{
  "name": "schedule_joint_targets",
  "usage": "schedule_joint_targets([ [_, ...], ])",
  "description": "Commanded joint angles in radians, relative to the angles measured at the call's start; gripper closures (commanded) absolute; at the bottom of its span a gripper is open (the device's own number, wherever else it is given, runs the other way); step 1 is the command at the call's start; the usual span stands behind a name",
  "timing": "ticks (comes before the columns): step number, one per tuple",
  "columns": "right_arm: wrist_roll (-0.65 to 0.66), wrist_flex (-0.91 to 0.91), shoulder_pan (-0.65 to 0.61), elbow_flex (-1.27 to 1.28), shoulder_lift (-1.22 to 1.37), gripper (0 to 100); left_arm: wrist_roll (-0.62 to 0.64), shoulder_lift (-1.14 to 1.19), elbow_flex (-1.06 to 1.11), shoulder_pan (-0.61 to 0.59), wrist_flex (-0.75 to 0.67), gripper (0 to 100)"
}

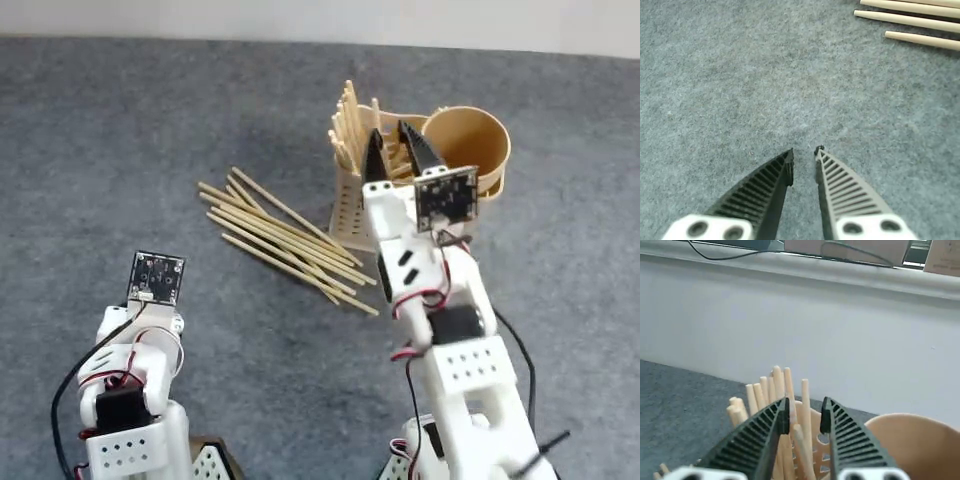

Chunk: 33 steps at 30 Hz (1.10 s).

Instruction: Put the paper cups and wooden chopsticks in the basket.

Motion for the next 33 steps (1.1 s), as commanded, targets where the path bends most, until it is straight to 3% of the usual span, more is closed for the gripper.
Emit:
schedule_joint_targets([
  [1,-0.005,0.139,-0.045,-0.022,-0.114,88.5,-0.006,-0.007,0.019,-0.002,-0.005,91],
  [10,-0.008,0.591,-0.085,-0.315,-0.130,88.5,-0.006,-0.007,0.019,-0.002,-0.005,91],
  [14,-0.003,0.739,-0.176,-0.407,-0.128,88.5,-0.006,-0.007,0.019,-0.002,-0.005,91],
  [19,0.074,0.828,-0.292,-0.427,-0.064,88.5,-0.006,-0.007,0.019,-0.002,-0.005,91],
  [24,0.115,0.889,-0.375,-0.453,0.165,88.5,-0.006,-0.007,0.019,-0.002,-0.005,91],
  [33,0.132,0.891,-0.387,-0.547,0.510,88.5,-0.008,-0.007,0.019,-0.004,-0.005,91],
])
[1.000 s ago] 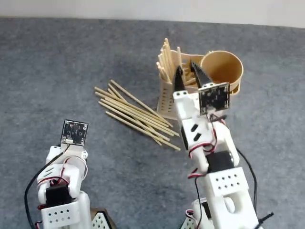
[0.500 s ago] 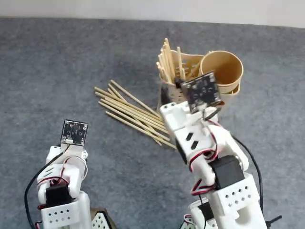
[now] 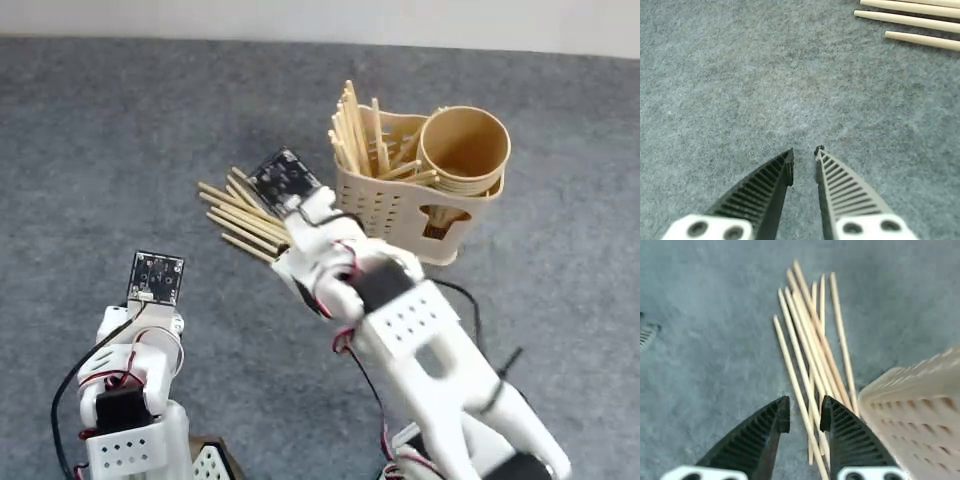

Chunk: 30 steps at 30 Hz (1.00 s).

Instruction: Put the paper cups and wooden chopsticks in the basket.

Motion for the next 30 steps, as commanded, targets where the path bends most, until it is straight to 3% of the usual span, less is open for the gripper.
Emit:
schedule_joint_targets([
  [1,0.011,0.002,-0.013,-0.084,0.074,88.5,-0.008,-0.007,0.019,-0.004,-0.005,91],
  [19,0.011,-0.004,-0.008,-0.400,0.607,88.5,-0.008,-0.007,0.019,-0.005,-0.005,91],
  [30,0.048,-0.004,0.002,-0.496,0.777,88.5,-0.008,-0.007,0.019,-0.007,-0.005,91],
])
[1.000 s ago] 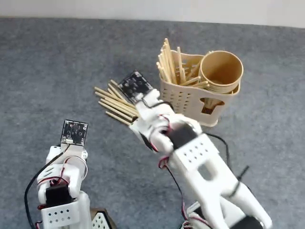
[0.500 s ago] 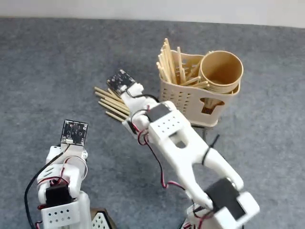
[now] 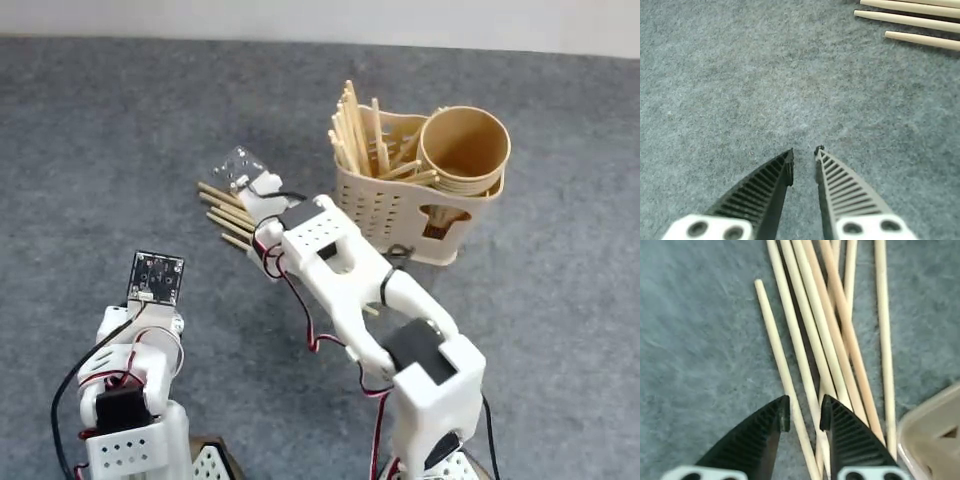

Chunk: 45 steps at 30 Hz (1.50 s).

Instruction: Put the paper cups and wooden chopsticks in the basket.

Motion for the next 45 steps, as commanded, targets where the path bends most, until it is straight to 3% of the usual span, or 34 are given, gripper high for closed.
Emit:
schedule_joint_targets([
  [1,0.068,-0.001,0.007,-0.054,0.004,88.6,-0.008,-0.007,0.019,-0.007,-0.005,91],
  [4,0.109,0.004,0.007,-0.050,0.024,89.3,-0.008,-0.007,0.019,-0.007,-0.005,91],
  [9,0.176,0.007,0.007,-0.048,0.027,99.6,-0.008,-0.007,0.019,-0.007,-0.005,91],
  [22,0.193,0.136,0.005,-0.096,0.024,99.3,-0.008,-0.007,0.019,-0.007,-0.005,91],
  [26,0.193,0.249,0.002,-0.122,0.008,99.3,-0.008,-0.007,0.019,-0.007,-0.005,91],
  [30,0.189,0.289,0.005,-0.174,-0.082,99.3,-0.008,-0.007,0.019,-0.007,-0.005,91],
  [38,0.186,0.275,0.016,-0.013,-0.332,99.3,-0.008,-0.007,0.019,-0.007,-0.005,91],
  [45,0.068,0.147,0.019,0.154,-0.585,99.3,-0.008,-0.007,0.019,-0.005,-0.005,91],
])
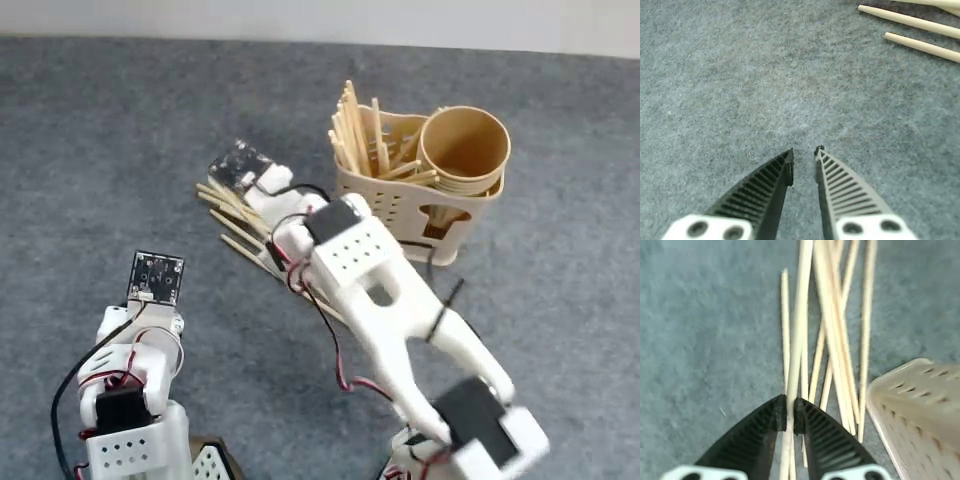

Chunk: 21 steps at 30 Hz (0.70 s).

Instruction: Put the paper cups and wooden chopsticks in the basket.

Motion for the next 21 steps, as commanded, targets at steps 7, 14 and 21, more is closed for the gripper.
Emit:
schedule_joint_targets([
  [7,-0.138,-0.145,0.016,0.177,-0.400,99.3,-0.008,-0.007,0.019,-0.004,-0.005,91],
  [14,-0.241,-0.191,0.022,0.237,-0.611,99.3,-0.008,-0.007,0.019,-0.004,-0.005,91],
  [21,-0.239,-0.435,0.053,0.427,-0.955,99.3,-0.008,-0.007,0.019,-0.004,-0.005,91],
])
